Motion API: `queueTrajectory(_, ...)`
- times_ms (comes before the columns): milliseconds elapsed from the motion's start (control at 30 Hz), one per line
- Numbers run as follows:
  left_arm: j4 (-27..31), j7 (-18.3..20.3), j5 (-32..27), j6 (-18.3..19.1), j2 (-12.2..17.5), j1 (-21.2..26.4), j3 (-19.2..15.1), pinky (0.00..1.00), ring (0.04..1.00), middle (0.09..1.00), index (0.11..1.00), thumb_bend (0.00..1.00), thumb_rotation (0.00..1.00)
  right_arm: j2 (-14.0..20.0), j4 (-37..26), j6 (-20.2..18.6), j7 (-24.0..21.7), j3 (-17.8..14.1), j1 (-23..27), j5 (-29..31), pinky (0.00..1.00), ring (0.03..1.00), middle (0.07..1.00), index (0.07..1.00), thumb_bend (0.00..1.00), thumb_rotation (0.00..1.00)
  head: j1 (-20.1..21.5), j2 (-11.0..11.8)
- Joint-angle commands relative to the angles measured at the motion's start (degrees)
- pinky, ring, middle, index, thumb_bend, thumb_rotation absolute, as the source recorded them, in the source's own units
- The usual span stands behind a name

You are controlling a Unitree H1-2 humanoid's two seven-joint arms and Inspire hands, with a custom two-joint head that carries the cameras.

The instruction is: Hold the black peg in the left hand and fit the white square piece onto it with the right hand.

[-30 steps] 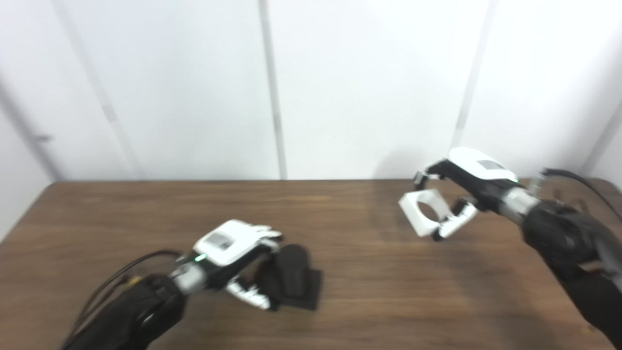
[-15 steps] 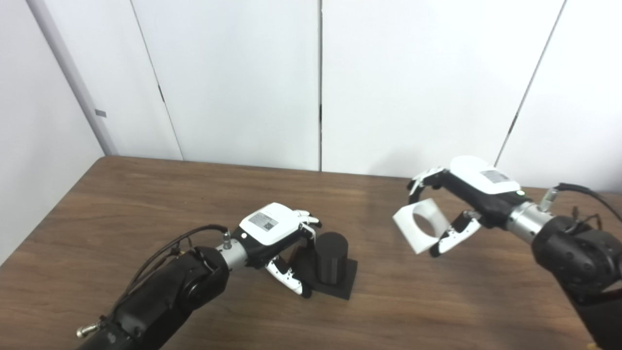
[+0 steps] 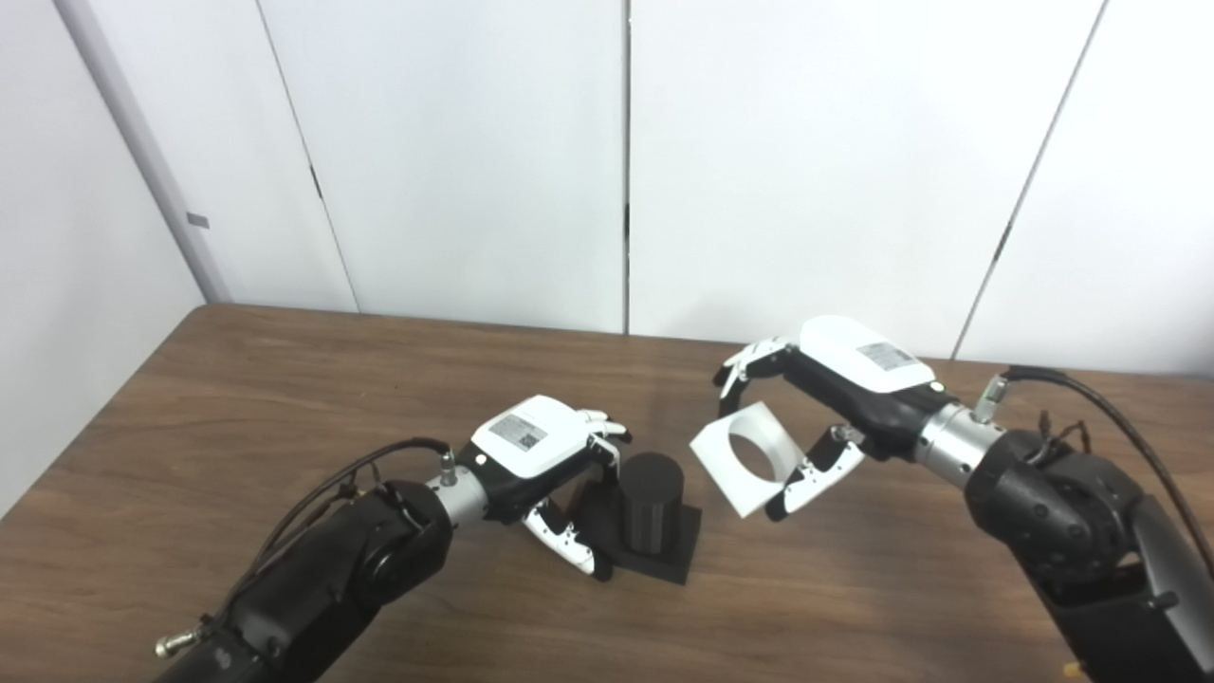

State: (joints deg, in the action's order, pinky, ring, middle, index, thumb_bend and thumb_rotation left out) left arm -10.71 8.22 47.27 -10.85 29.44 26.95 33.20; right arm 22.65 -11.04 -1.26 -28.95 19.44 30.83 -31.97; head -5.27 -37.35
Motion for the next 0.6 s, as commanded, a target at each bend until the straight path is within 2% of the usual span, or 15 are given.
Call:
queueTrajectory(0, -3.1, 4.4, 4.6, 0.6, -1.0, -2.8, 3.8, 0.82, 0.890, 0.874, 0.494, 0.52, 0.08, -0.8, -0.4, 2.3, 1.4, -0.2, 3.2, 0.1, 0.74, 0.821, 0.761, 0.479, 0.52, 0.13, -0.1, 0.0)
queueTrajectory(400, -1.4, 6.0, 4.6, 2.1, -1.1, -2.7, 4.3, 0.82, 0.898, 0.880, 0.494, 0.52, 0.08, -5.2, 2.6, 2.4, 1.6, 1.2, 4.5, -0.7, 0.74, 0.816, 0.756, 0.480, 0.52, 0.13, -0.7, -0.3)
queueTrajectory(567, -1.7, 5.0, 4.8, 1.7, -1.5, -2.9, 4.2, 0.82, 0.888, 0.870, 0.494, 0.52, 0.08, -6.2, 4.6, 3.0, 2.2, 1.6, 4.8, -0.9, 0.74, 0.817, 0.757, 0.480, 0.52, 0.13, -1.0, -0.4)
